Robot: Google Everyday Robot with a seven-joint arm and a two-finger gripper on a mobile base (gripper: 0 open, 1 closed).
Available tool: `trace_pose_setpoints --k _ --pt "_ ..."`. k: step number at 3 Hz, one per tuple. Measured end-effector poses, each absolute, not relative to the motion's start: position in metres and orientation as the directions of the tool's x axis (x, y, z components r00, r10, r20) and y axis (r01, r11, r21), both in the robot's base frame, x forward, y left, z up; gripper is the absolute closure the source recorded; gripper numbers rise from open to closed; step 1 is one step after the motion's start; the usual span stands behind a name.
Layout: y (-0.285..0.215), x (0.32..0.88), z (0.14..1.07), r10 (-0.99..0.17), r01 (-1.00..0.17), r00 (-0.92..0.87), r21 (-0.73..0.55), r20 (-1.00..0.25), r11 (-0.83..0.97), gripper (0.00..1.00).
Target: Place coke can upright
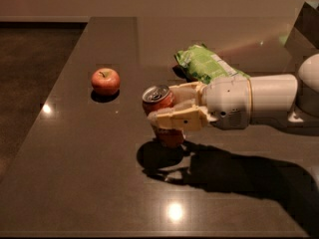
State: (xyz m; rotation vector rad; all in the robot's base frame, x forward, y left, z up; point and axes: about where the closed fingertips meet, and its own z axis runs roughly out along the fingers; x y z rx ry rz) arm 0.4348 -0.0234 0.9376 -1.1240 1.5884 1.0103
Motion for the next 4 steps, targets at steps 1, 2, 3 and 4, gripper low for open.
trace_pose_setpoints --k 1,2,3,4 --pt "-0.023 0.431 0.932 -0.133 -0.968 -0.122 0.088 -0.984 0.236 1.00" --pt "-0.021 0.429 0.928 -0.057 -0.974 -0.071 0.057 -0.996 0.221 1.00" --pt "-0.018 0.430 0.923 -0.002 -0.976 -0.047 0.046 -0.999 0.214 0.82" --pt "-0.015 0.431 0.917 0.031 -0.977 -0.040 0.046 -0.999 0.209 0.58"
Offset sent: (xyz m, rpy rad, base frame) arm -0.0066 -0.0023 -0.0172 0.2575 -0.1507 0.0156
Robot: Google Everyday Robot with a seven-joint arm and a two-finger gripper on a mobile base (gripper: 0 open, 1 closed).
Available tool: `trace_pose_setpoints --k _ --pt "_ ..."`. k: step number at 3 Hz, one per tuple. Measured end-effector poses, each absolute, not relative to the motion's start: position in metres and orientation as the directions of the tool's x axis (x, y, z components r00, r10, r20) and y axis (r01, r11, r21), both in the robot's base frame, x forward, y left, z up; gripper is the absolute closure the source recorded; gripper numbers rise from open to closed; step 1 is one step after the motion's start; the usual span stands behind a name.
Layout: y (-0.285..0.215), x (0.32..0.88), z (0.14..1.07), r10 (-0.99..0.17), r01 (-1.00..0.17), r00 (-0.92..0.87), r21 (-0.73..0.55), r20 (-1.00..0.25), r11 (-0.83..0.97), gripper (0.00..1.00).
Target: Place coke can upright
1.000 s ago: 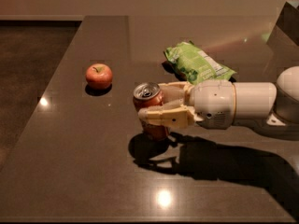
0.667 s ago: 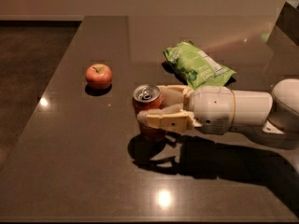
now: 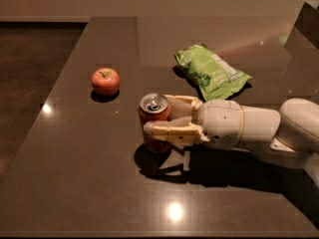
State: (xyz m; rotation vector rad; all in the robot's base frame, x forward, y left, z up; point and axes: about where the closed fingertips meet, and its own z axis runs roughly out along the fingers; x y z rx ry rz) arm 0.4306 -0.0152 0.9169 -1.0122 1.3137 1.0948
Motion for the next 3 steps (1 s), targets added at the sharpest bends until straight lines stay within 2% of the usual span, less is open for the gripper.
trace_pose_setpoints --k 2,3 --pt "-0.0122 0.4305 0.9143 0.042 -0.978 -0.035 0.043 -0.999 0.205 0.13" --pt "-0.0101 0.4298 0.9152 0.041 -0.979 -0.033 0.041 -0.999 0.202 0.00"
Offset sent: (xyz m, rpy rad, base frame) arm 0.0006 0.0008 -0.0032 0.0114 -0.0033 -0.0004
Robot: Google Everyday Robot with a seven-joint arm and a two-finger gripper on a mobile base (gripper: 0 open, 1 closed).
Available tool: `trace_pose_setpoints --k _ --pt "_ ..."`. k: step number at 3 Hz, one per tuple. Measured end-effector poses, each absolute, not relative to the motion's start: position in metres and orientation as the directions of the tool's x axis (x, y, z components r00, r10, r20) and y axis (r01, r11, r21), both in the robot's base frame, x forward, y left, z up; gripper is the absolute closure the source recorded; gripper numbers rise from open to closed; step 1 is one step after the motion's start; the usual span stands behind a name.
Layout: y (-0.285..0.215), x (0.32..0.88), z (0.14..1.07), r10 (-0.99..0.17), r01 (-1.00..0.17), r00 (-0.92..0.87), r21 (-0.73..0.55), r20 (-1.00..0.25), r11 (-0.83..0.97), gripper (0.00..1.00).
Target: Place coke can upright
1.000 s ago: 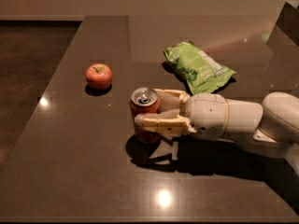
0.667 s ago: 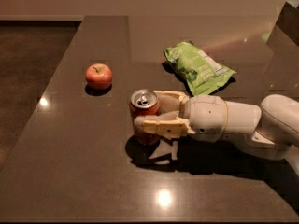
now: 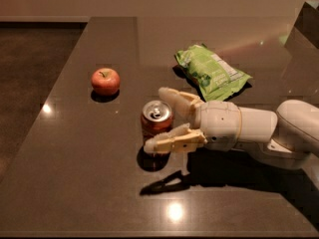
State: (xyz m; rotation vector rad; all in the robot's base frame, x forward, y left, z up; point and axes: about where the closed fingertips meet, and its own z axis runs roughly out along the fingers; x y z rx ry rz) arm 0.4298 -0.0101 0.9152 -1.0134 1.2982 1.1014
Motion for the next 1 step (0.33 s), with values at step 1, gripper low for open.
trace_pose_setpoints --k 1 --pt "-0.0101 0.4298 0.9153 0.041 -0.979 -0.033 0.041 -0.999 0.201 0.00"
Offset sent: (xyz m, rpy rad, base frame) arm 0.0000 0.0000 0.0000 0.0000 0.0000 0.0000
